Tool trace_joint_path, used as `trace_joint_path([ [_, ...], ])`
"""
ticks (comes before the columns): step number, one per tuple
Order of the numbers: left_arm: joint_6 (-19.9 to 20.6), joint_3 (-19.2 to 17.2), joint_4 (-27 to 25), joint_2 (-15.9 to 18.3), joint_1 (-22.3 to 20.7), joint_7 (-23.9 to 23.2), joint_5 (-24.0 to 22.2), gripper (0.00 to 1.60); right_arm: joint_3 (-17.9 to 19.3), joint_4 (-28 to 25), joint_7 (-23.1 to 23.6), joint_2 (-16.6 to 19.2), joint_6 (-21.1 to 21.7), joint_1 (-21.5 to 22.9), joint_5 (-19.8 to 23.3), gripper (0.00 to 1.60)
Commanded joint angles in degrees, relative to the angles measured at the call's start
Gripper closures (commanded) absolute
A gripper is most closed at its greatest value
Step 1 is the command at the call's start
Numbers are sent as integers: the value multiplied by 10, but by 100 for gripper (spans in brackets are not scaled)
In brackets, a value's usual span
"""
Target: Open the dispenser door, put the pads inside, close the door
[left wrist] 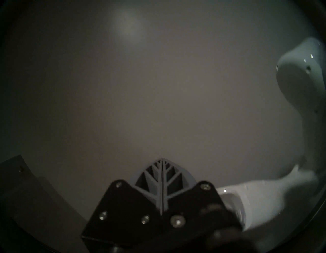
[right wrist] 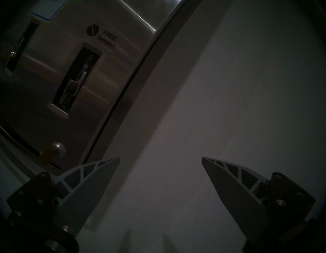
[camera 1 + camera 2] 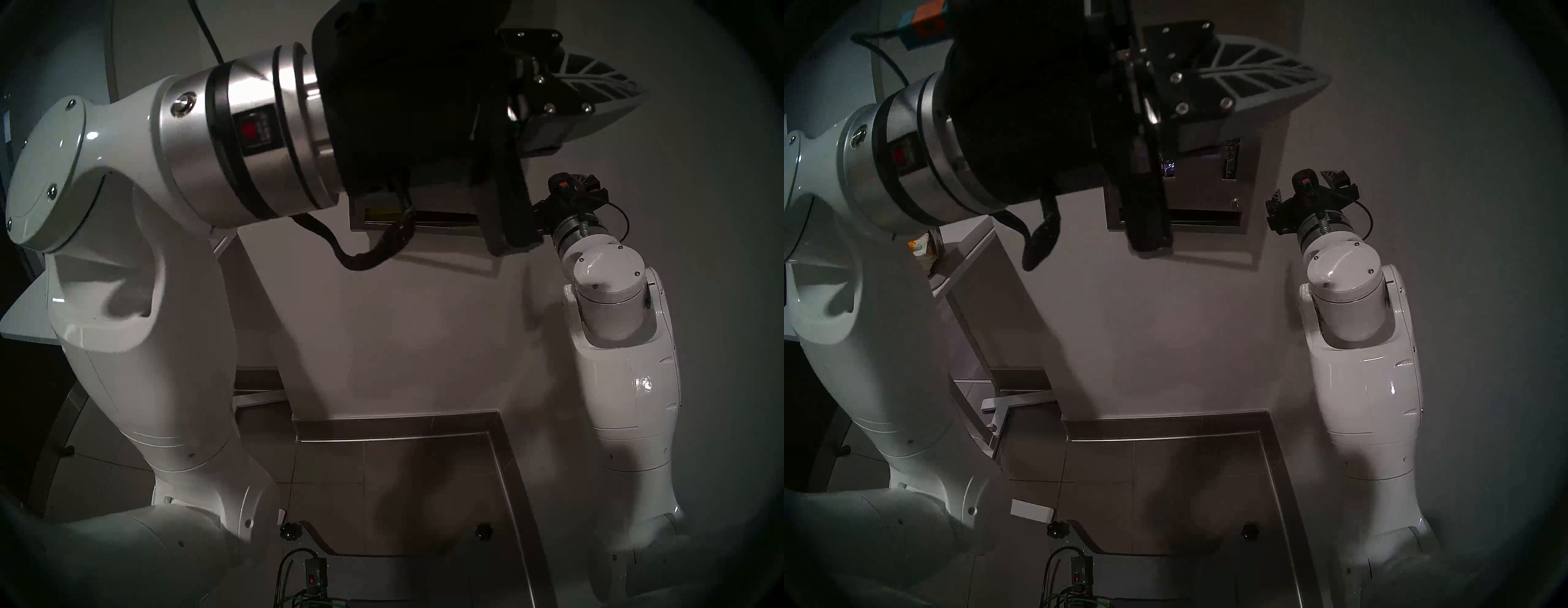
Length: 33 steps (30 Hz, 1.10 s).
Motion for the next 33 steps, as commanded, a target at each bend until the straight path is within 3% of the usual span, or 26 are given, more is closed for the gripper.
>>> trace_joint_path([
  [1, 28, -3, -1, -9, 8, -12, -34, 160, 1, -22, -3, 0, -7, 20, -1, 0],
  [17, 51, -3, -1, 13, 5, 25, -72, 160, 1, -23, -3, 0, -6, 19, -1, 0],
  [33, 39, -86, -1, 93, 28, 58, -14, 160, 1, -24, -3, 0, -7, 19, -1, 0],
])
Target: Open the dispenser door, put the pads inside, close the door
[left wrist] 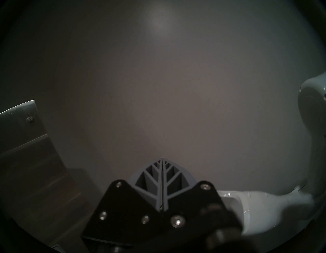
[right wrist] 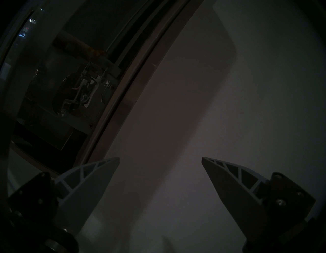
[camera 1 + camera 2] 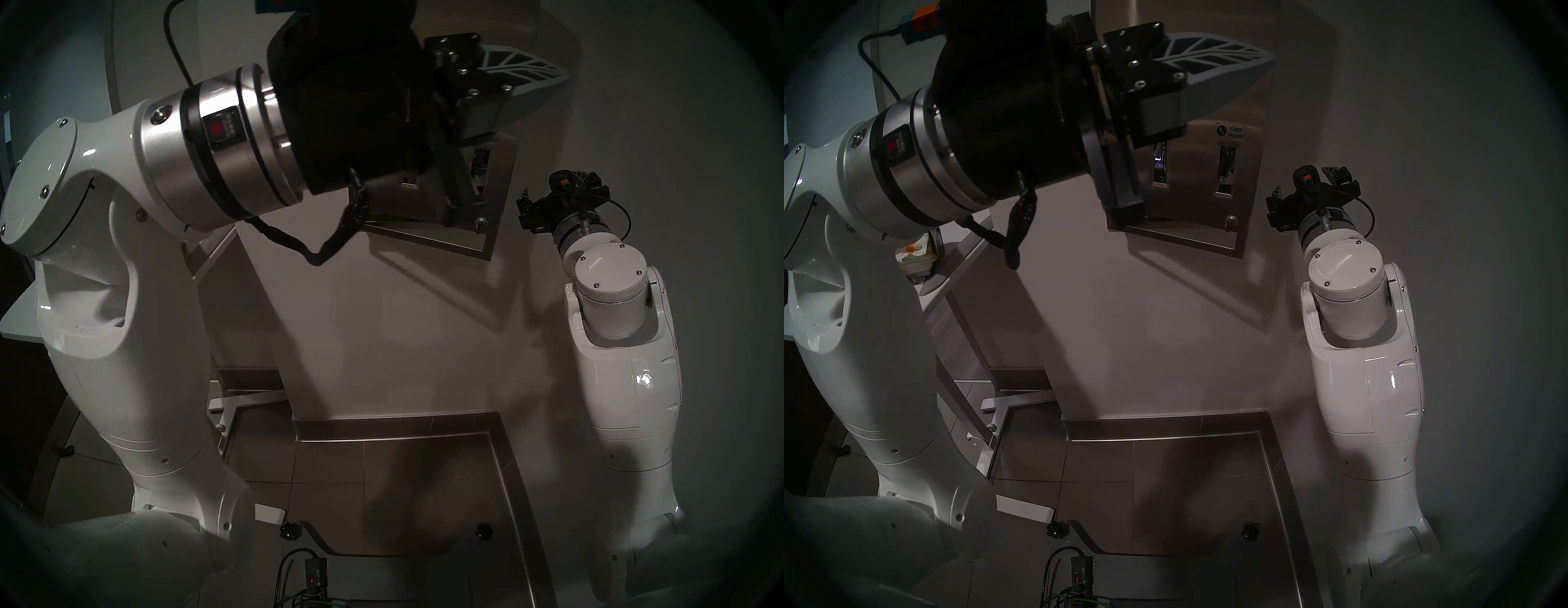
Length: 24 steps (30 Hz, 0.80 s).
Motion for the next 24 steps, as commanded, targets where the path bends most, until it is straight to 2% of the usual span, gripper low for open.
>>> trace_joint_path([
  [1, -3, -29, -1, 31, 6, 5, 27, 160, 1, -19, -3, 0, -7, 19, -1, 0],
  [7, 11, -31, -1, 53, 22, 9, 66, 160, 1, -19, -3, 0, -7, 19, -1, 0],
  [11, 23, -19, -1, 69, 21, 17, 97, 160, 1, -19, -3, 0, -7, 19, -1, 0],
  [24, 72, 63, -1, 114, -3, 72, 220, 160, 1, -19, -4, 0, -7, 19, -1, 0],
])
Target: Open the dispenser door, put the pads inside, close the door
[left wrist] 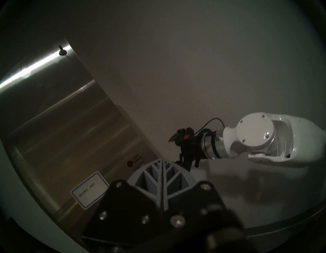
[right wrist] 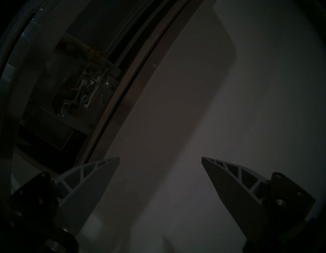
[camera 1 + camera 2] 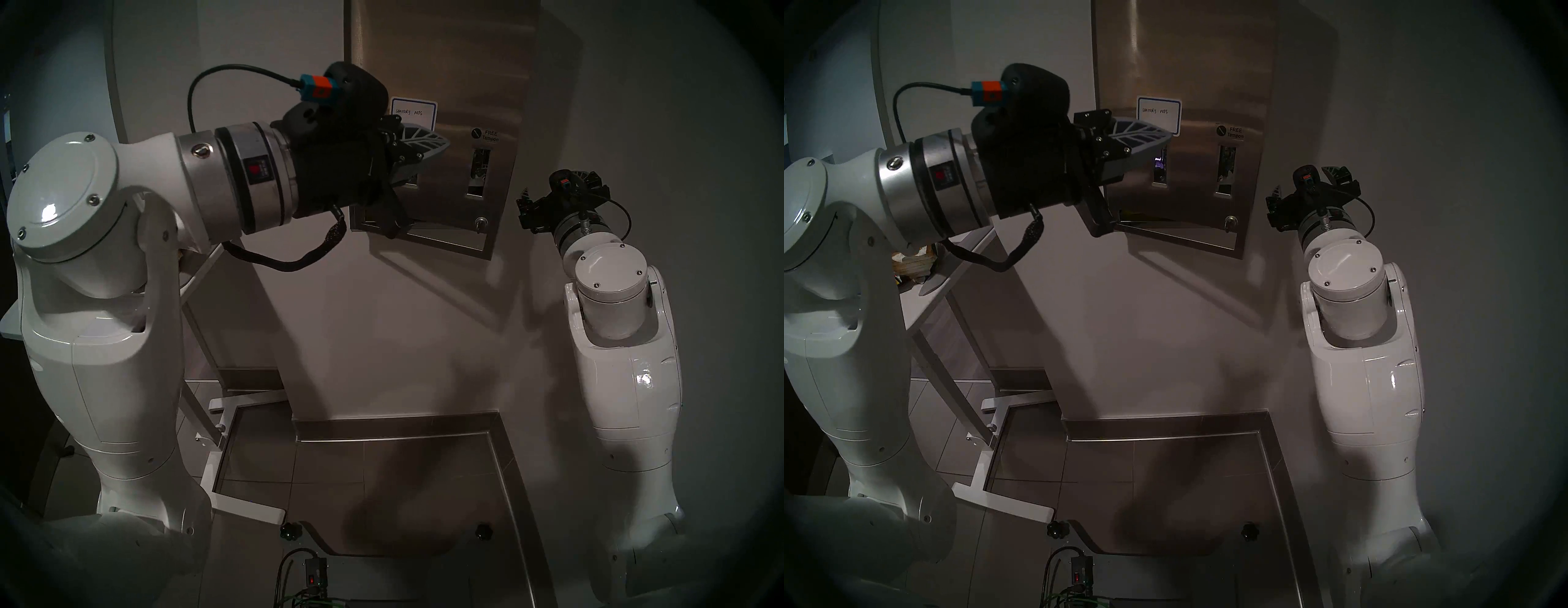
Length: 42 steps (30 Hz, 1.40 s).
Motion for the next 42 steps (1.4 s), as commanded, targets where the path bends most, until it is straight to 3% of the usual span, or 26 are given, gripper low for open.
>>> trace_joint_path([
  [1, 26, 39, -2, 23, -32, 29, 58, 160, 1, -19, -4, 0, -7, 19, -1, 0],
  [13, 115, 130, -2, 49, -83, 85, 161, 160, 1, -19, -4, 0, -7, 19, -1, 0],
  [16, 131, 158, 2, 54, -113, 100, 174, 160, 1, -19, -4, 0, -7, 19, -1, 0],
  [17, 131, 156, 3, 44, -105, 109, 177, 160, 1, -19, -4, 0, -7, 19, -1, 0],
  [27, 124, 147, 64, 26, -165, 120, 161, 160, 1, -19, -4, 0, -7, 19, -1, 0],
  [30, 102, 138, 79, 11, -161, 124, 164, 160, 1, -19, -4, 0, -7, 19, -1, 0],
  [31, 106, 144, 93, 15, -180, 120, 160, 160, 1, -19, -4, 0, -7, 19, -1, 0],
  [42, 53, 140, 163, -15, -220, 99, 157, 160, 1, -19, -4, 0, -7, 19, -1, 0],
])
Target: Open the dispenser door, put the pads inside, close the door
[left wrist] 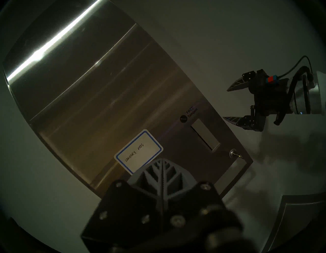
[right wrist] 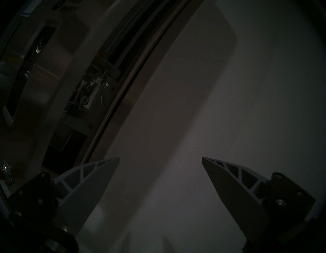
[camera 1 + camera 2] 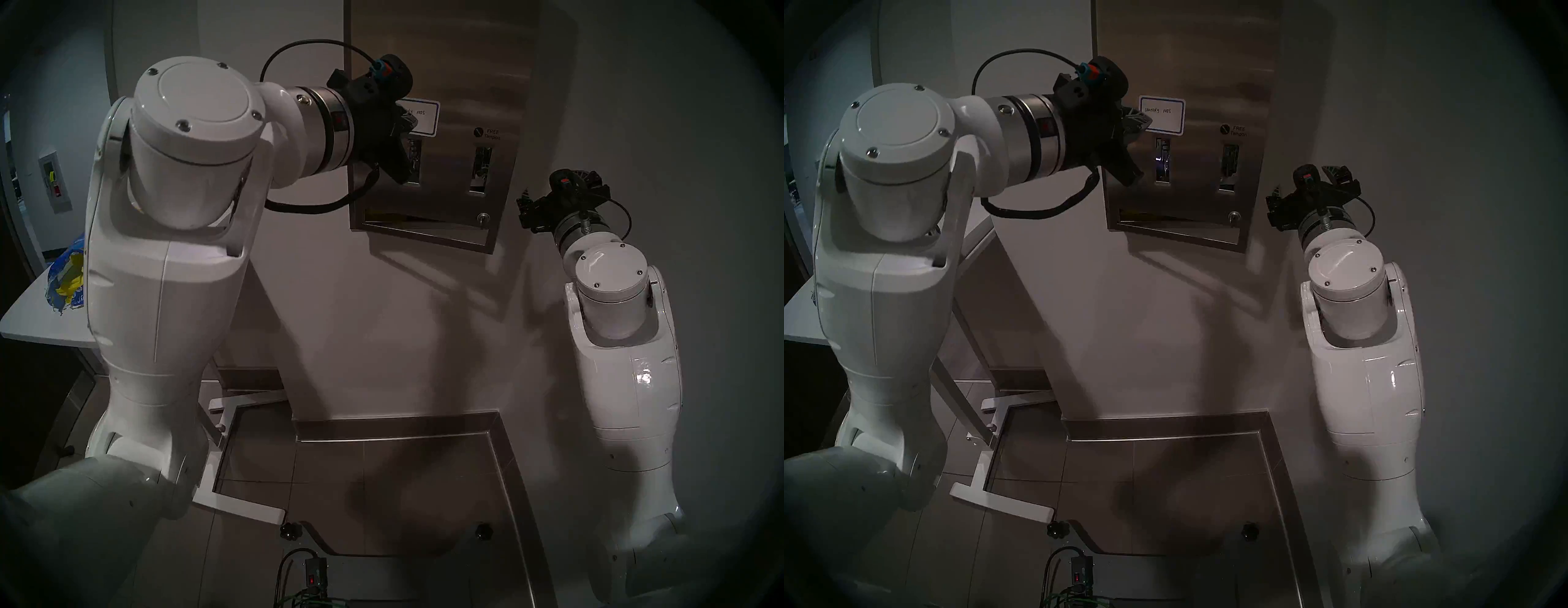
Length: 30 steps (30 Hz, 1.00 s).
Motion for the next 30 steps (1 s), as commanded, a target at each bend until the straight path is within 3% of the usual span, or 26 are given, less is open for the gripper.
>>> trace_joint_path([
  [1, -28, -8, 25, -25, -64, -7, -7, 160, 1, -18, -4, 0, -7, 19, -1, 0],
  [25, -36, -4, 47, -19, -90, -38, -15, 160, 1, -18, -4, 0, -7, 19, -1, 0],
  [30, -53, 12, 78, -42, -97, -13, -5, 160, 1, -18, -4, 0, -7, 19, -1, 0],
])
